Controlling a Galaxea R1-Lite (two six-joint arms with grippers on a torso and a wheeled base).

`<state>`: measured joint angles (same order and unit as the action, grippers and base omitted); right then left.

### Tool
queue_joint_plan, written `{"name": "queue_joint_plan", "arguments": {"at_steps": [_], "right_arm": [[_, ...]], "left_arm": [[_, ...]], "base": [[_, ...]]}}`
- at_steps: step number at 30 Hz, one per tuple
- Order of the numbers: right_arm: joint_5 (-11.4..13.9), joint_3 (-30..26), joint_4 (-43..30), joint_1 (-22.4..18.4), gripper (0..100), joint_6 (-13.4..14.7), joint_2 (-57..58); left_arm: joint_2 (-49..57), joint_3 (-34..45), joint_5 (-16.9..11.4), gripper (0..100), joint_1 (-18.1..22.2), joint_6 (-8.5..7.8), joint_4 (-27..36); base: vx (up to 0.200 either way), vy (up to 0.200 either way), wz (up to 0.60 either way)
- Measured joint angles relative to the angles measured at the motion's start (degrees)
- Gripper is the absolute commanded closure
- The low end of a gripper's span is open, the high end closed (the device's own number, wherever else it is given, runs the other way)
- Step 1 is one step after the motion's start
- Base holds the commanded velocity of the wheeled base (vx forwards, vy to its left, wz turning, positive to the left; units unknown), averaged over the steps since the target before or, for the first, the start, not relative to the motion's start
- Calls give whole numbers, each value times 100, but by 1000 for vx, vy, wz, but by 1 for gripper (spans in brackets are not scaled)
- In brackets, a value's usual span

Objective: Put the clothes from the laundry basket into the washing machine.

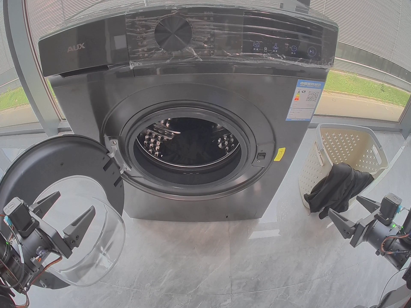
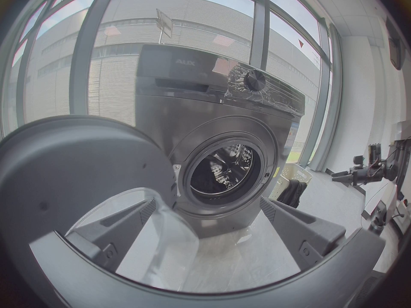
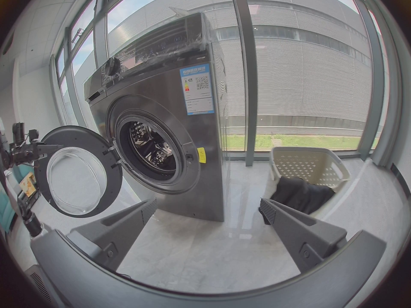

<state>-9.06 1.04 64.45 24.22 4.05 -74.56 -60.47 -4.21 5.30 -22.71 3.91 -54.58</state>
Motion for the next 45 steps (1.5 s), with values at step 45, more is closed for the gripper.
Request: {"name": "queue_joint_plan", "arguments": {"at_steps": [45], "right_arm": [[822,-2,-6418,-2422,0,-397,7357]], "left_arm": [[5606,319,485,0,1930,-299,5083]], "base": [[0,-27,0]]}}
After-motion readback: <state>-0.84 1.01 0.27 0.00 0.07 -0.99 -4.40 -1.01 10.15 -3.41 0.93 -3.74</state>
